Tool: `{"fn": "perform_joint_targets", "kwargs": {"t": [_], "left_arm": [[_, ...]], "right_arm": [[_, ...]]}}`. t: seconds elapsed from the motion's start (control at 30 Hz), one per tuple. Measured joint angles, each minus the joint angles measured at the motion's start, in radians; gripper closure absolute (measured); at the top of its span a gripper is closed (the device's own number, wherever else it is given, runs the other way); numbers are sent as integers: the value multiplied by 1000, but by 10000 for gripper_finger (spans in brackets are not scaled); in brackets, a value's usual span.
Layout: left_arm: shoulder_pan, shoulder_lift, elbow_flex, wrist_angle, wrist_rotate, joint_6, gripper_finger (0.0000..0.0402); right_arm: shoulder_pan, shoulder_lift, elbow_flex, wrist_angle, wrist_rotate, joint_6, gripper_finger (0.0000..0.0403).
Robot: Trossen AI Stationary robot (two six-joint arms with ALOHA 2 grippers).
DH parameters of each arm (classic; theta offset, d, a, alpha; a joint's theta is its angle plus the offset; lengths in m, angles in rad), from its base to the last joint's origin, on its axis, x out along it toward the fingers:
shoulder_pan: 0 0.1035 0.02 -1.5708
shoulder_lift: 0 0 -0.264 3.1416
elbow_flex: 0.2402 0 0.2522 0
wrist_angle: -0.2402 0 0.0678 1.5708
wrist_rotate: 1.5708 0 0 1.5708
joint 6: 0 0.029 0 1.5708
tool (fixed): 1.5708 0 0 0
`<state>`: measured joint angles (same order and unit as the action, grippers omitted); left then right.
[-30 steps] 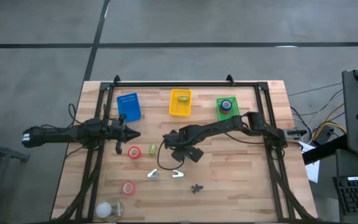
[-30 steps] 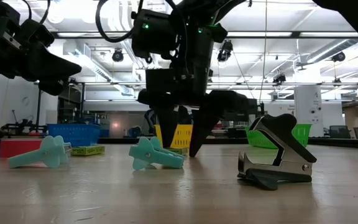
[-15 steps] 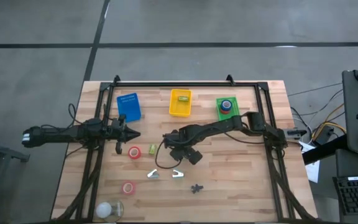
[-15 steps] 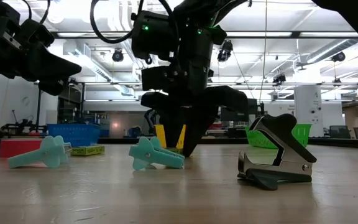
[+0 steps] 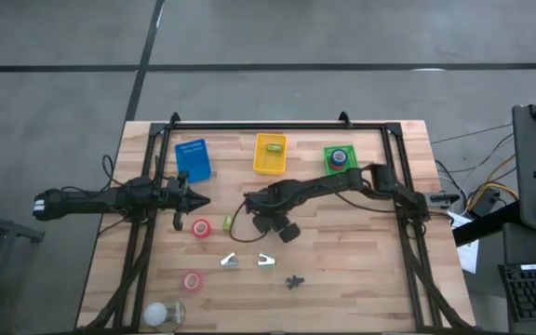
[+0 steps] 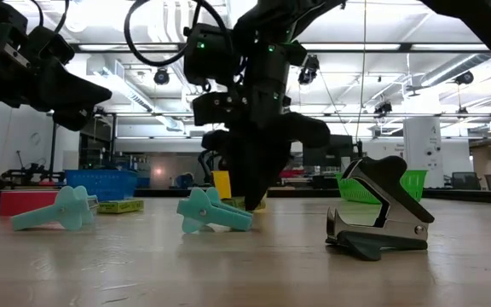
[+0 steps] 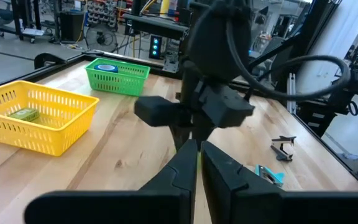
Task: Pick and place Stapler, Stapler remover, tape
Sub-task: Put the right staple box into the yellow bin
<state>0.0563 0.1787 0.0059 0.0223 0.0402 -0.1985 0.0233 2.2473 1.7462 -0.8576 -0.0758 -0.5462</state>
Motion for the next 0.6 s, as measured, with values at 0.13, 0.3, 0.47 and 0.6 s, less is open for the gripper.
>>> {"fn": "perform_joint_targets", "kwargs": {"t": [0.13,0.3,0.47,0.6], "left_arm": [[0,0,0,0,0,0,376],[0,0,0,0,0,0,376],[0,0,0,0,0,0,376],[0,0,0,0,0,0,376]], "right_arm": [[-25,-35,0,-2,2,39,275],[-62,-118,0,0,53,54,282],[-137,-196,0,12,57,50,288],[-225,-233,1,48,58,71,281]]}}
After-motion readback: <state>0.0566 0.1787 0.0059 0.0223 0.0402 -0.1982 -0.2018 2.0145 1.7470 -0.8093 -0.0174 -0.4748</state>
